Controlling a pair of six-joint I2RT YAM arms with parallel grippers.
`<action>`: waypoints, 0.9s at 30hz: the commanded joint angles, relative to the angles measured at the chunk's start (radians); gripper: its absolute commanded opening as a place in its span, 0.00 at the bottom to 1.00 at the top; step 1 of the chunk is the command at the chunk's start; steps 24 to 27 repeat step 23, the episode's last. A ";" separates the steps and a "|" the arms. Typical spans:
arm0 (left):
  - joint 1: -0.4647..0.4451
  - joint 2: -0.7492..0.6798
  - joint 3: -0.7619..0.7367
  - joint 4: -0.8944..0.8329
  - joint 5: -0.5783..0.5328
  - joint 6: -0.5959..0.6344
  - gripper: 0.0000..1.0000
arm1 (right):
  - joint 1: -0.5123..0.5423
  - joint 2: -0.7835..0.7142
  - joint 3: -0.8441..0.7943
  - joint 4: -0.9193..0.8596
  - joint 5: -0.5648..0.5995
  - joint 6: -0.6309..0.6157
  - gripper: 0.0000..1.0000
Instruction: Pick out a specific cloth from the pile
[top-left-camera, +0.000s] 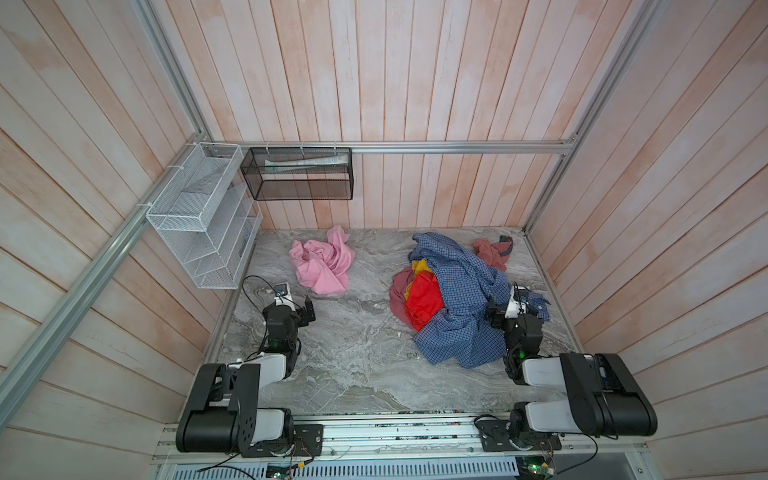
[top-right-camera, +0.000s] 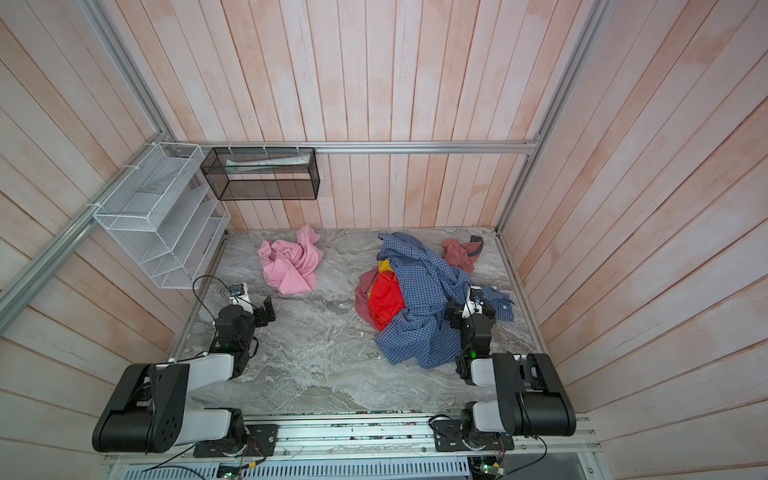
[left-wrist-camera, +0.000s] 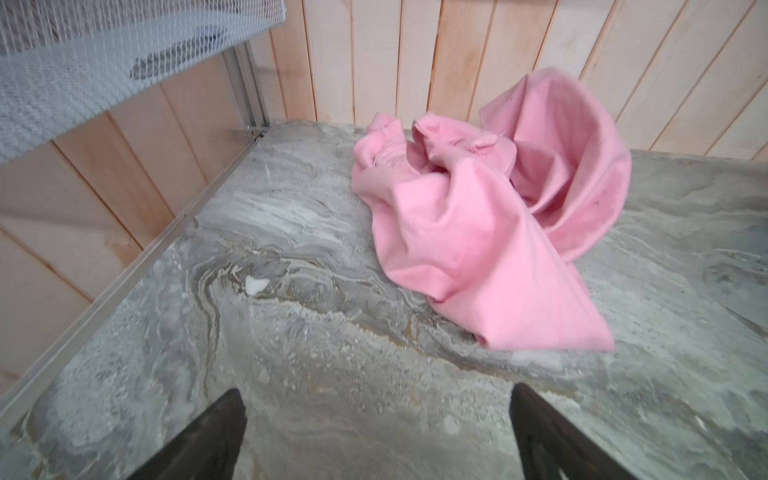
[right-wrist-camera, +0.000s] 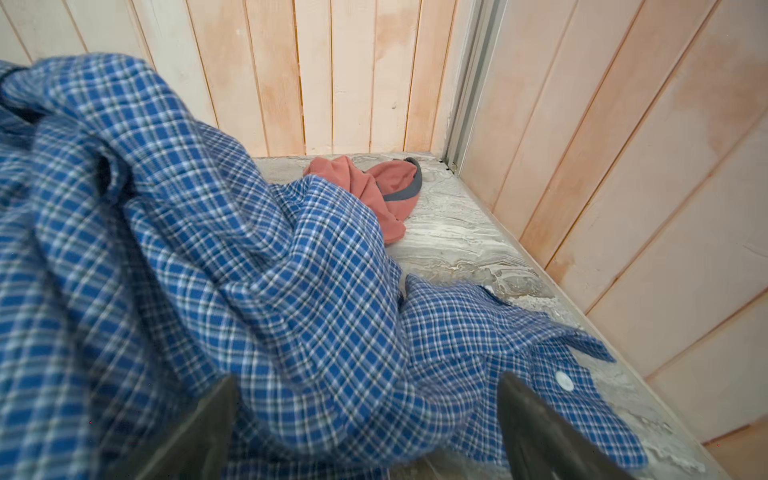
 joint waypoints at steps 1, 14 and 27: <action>0.002 0.112 0.011 0.262 0.035 0.045 1.00 | -0.003 0.118 -0.008 0.261 0.003 -0.001 0.98; 0.005 0.135 -0.014 0.336 -0.023 0.019 1.00 | -0.042 0.069 0.078 0.025 -0.091 0.019 0.98; 0.006 0.130 -0.016 0.335 -0.016 0.021 1.00 | -0.042 0.069 0.079 0.027 -0.092 0.019 0.98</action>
